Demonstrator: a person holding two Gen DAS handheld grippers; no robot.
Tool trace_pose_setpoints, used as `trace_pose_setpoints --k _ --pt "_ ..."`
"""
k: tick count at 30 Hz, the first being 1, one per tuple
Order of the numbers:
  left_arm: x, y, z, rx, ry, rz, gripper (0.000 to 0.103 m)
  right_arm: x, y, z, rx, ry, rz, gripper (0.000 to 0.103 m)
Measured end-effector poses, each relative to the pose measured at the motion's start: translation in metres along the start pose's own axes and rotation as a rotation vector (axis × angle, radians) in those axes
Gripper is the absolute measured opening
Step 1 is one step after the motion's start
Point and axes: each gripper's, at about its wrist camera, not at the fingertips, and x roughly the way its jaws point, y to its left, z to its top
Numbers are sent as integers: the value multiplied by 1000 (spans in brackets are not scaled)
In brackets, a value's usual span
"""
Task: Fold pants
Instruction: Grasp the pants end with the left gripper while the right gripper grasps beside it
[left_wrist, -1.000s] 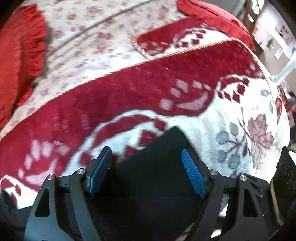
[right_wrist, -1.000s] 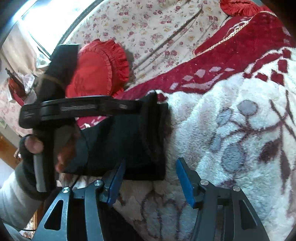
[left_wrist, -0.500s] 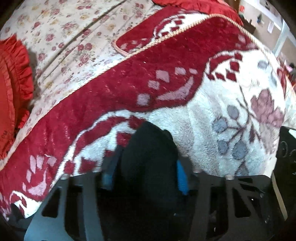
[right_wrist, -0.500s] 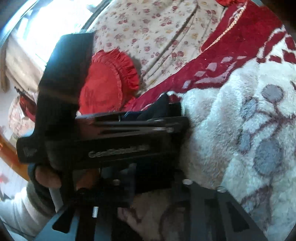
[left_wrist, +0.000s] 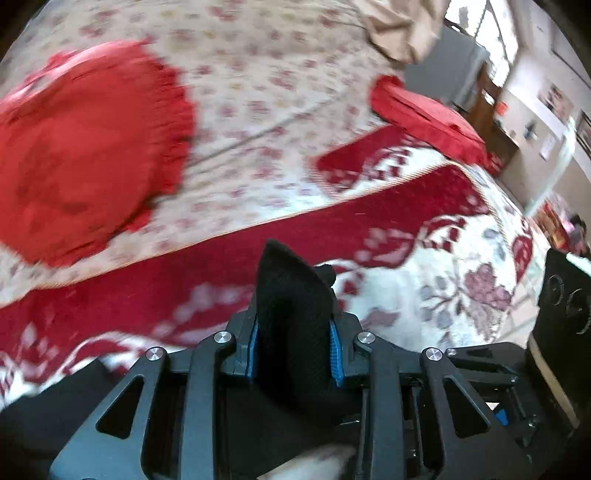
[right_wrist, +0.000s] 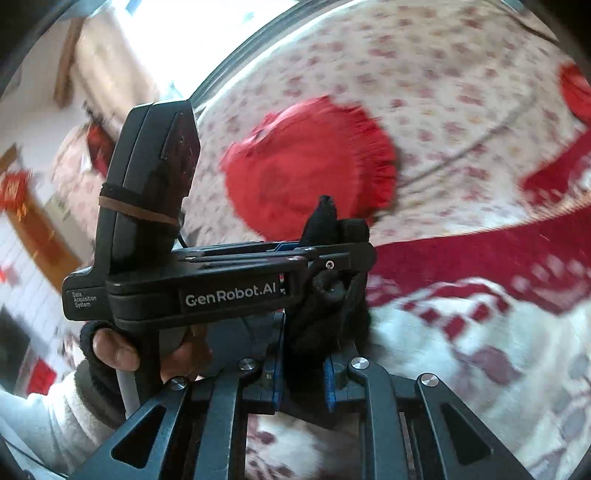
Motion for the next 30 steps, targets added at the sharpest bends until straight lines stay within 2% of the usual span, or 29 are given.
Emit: trace_pose_setpoints --k 6,9,11,12,13,15,17,18,20,23,27,30 --pt "-6 98 -48 -192 55 85 28 88 50 -9 -64 186 58 16" --pt "-5 125 -67 -249 73 129 28 144 62 -25 -55 308 86 16" --pt "-12 133 -76 -263 62 118 28 168 69 -33 -54 383 58 22" --pt "-17 135 -79 -269 49 119 28 168 71 -32 -69 386 63 27" --pt "-23 136 -80 -268 37 142 28 159 75 -29 -80 374 108 31" --pt "-36 135 -83 -263 16 187 28 135 72 -21 -52 335 178 36" --pt "-45 135 -86 -272 3 190 28 113 61 -11 -18 280 187 37" --pt "-50 134 -88 -276 -1 190 28 102 55 -7 -7 252 175 37" --pt "-57 131 -91 -279 -8 195 28 85 39 1 7 205 82 37" --pt "-65 119 -96 -278 -22 210 28 77 21 4 42 189 -40 37" --pt "-63 103 -101 -289 -34 225 31 89 15 6 42 203 -58 37" --pt "-50 101 -107 -296 -5 271 31 112 16 8 -7 243 -119 37"
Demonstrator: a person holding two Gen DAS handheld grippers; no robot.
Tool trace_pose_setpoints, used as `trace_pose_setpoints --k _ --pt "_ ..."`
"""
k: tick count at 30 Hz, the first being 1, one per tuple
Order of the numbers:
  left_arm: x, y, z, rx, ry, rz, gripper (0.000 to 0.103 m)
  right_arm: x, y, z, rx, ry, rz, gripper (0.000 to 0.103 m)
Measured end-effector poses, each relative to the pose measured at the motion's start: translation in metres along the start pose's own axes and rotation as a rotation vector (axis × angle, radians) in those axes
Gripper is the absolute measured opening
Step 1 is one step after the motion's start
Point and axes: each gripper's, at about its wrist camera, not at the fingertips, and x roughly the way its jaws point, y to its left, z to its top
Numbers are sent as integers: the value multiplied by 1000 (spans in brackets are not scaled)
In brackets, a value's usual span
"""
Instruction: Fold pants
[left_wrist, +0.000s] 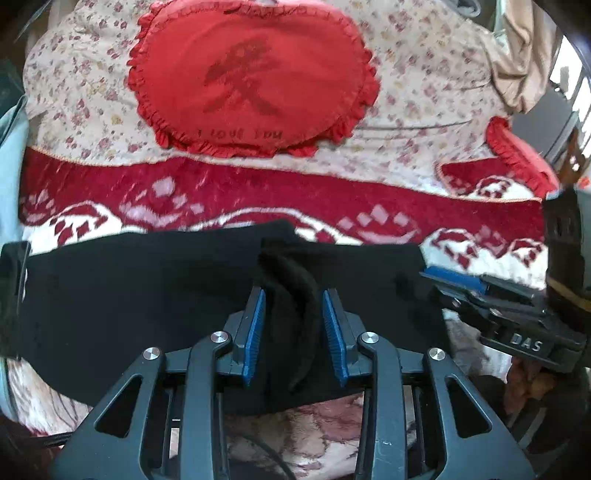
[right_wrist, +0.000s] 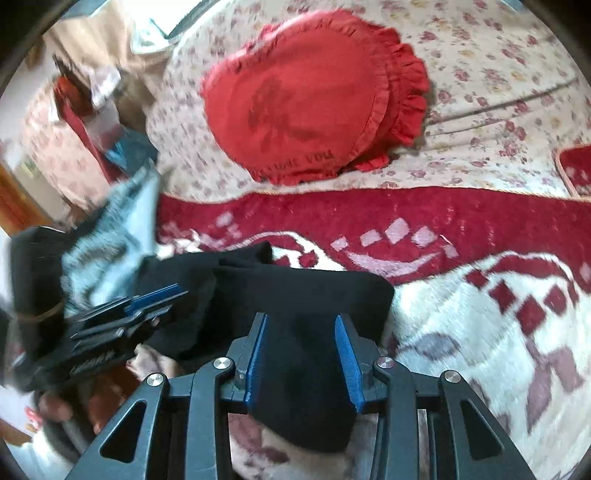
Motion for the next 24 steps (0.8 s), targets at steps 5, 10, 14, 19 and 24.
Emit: trace_pose_setpoints --k 5,10,14,19,24 --pt "22 7 -9 -37 42 63 31 27 3 2 -44 50 -71 37" --pt "25 16 -13 -89 35 37 34 41 4 4 -60 50 -86 37" --pt "25 18 -13 -101 33 30 34 41 2 4 -46 38 -78 37" --pt "25 17 -16 -107 15 30 35 24 3 0 -4 25 -51 37" --pt "26 16 -19 -89 -9 38 38 6 7 -12 -8 13 -29 37"
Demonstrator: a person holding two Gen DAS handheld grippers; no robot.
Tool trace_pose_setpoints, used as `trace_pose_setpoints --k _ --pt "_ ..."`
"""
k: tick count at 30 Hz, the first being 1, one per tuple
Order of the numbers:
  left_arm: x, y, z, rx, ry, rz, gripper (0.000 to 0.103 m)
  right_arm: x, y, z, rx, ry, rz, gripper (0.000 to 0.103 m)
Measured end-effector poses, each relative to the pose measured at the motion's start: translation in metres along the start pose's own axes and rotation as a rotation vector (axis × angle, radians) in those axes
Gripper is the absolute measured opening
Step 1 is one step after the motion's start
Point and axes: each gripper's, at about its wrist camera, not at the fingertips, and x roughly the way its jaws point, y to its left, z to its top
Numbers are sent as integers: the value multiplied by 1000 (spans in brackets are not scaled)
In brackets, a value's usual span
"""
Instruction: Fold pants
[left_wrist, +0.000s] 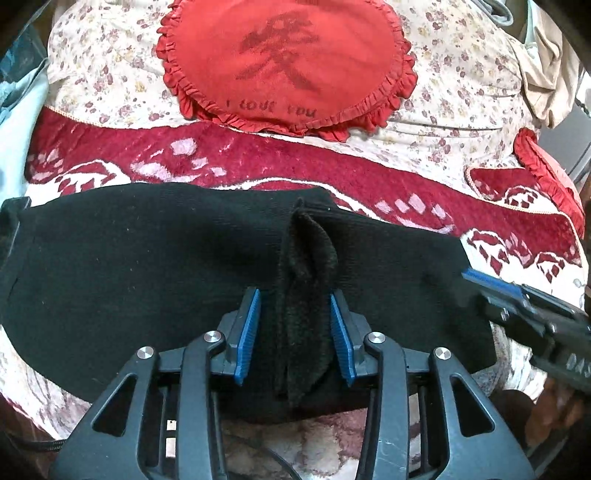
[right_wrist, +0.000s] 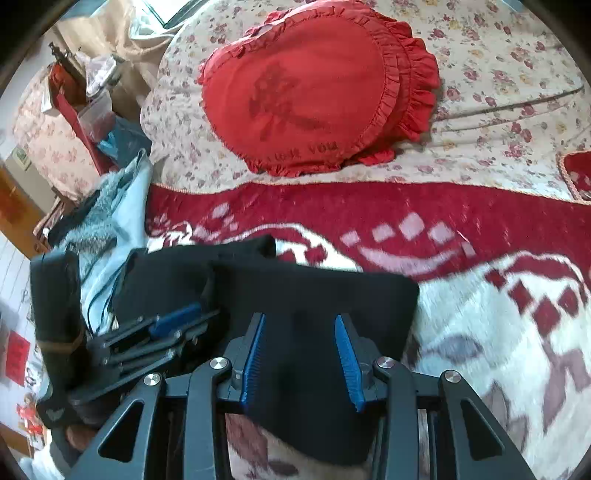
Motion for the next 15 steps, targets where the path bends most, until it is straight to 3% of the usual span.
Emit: trace_pose_setpoints --k 7,11,15 --pt "0 2 -3 -7 -21 -11 39 -11 13 -17 -48 25 -62 37" --pt "0 1 -6 1 -46 -14 43 -1 12 -29 -54 85 -78 37" --pt "0 1 -7 8 -57 -23 44 1 9 -35 -34 70 -72 37"
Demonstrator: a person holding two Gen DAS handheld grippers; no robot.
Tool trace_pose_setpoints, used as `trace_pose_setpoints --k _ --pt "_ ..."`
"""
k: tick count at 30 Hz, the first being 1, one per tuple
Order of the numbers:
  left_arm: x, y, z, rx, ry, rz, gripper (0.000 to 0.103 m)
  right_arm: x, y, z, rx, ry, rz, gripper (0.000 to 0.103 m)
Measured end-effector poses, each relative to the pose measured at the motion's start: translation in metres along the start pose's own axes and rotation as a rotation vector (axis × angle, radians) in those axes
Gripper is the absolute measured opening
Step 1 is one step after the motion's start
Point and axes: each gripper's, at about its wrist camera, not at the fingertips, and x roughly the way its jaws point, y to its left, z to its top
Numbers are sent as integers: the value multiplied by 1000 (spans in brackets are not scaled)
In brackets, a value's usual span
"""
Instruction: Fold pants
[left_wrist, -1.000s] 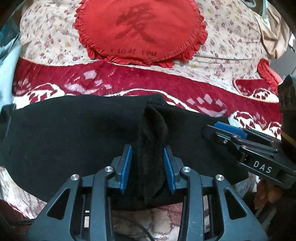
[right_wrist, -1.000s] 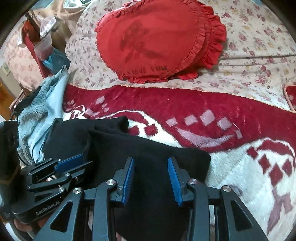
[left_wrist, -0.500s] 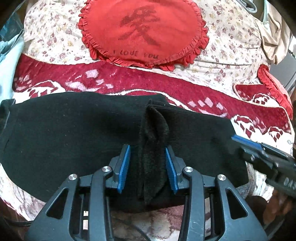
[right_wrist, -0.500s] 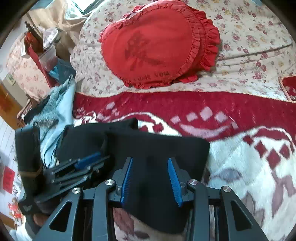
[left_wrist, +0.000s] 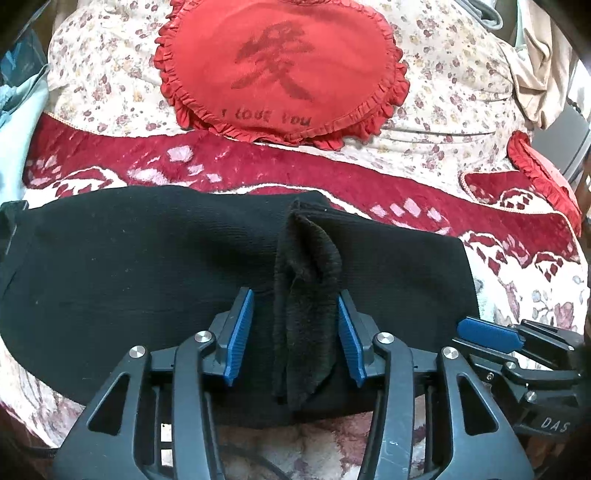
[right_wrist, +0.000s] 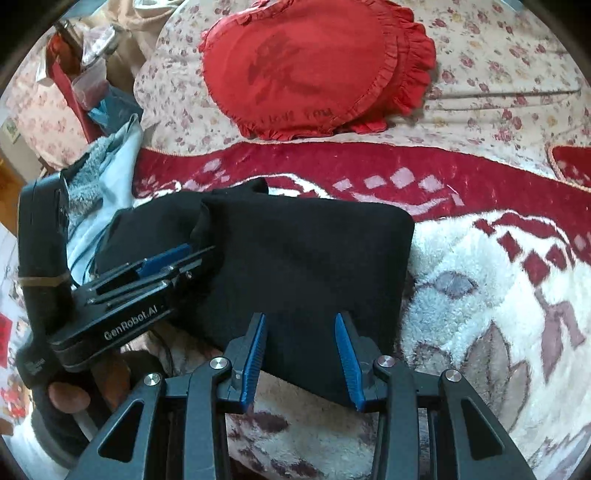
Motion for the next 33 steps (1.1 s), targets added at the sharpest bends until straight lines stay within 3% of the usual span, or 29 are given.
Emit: trace_pose_setpoints --k 10,20,26,33 --pt "0 0 -1 -5 -8 -9 46 -1 -24 -3 118 -24 151 38" --pt "-3 1 -3 -20 -12 -25 46 -9 -20 -4 114 -66 145 39" --pt "-11 5 -6 -41 -23 -55 46 -17 -28 -8 153 -108 192 40" --pt "-14 2 -8 -25 -32 -32 46 -11 -23 -5 139 -78 167 40"
